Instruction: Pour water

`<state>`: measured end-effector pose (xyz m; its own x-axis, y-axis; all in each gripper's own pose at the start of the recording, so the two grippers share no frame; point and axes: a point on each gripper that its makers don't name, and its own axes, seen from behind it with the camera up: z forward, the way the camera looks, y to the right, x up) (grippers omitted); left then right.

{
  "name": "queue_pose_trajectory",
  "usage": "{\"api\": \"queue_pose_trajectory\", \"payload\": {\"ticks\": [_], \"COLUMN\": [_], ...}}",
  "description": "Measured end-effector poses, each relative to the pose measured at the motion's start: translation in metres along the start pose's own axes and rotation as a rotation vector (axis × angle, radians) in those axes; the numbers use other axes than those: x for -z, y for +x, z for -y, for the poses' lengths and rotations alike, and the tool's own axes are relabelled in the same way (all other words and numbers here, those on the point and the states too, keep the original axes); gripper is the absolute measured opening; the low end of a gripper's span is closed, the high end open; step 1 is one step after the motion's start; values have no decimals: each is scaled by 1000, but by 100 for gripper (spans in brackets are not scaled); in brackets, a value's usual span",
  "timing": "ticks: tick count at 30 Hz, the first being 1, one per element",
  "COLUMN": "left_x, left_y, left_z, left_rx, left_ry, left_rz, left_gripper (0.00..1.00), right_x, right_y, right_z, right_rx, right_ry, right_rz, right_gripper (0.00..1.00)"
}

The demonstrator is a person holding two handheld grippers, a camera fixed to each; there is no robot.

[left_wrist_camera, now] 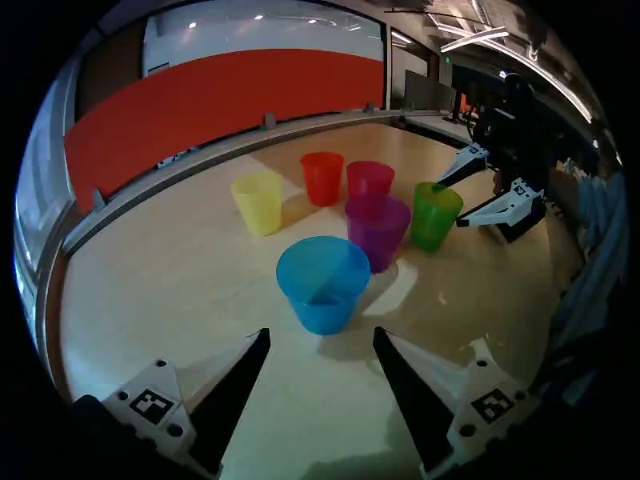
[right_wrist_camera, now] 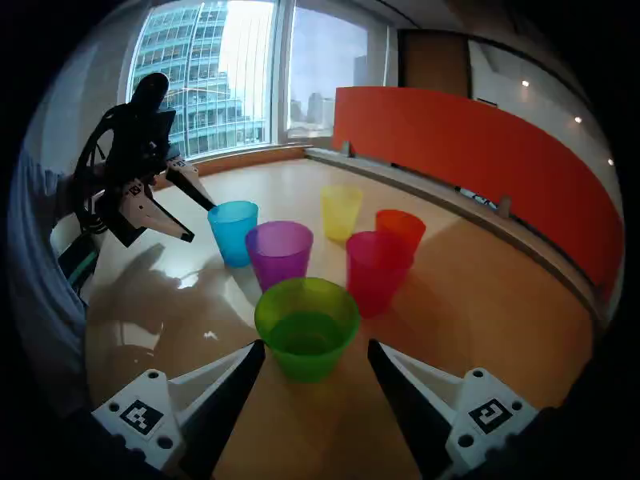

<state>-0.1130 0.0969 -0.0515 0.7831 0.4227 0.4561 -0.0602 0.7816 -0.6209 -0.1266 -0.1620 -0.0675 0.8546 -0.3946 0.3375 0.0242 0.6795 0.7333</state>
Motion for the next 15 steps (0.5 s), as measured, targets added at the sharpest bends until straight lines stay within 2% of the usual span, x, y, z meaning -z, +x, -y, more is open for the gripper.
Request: {"api": "queue_pose_trajectory", "payload": {"ticks": [15], "left_x": [28], "left_y": [8], "left_z": [15], "left_rx": [39], "left_ry": [88], "left_rz": [-75], "left_gripper": [96], "right_x": [46], "right_y": [-5], "right_z": [-23], "right_rx": [-48], "right_ry": [-119], "right_rz": [-54], "right_gripper": [100]}}
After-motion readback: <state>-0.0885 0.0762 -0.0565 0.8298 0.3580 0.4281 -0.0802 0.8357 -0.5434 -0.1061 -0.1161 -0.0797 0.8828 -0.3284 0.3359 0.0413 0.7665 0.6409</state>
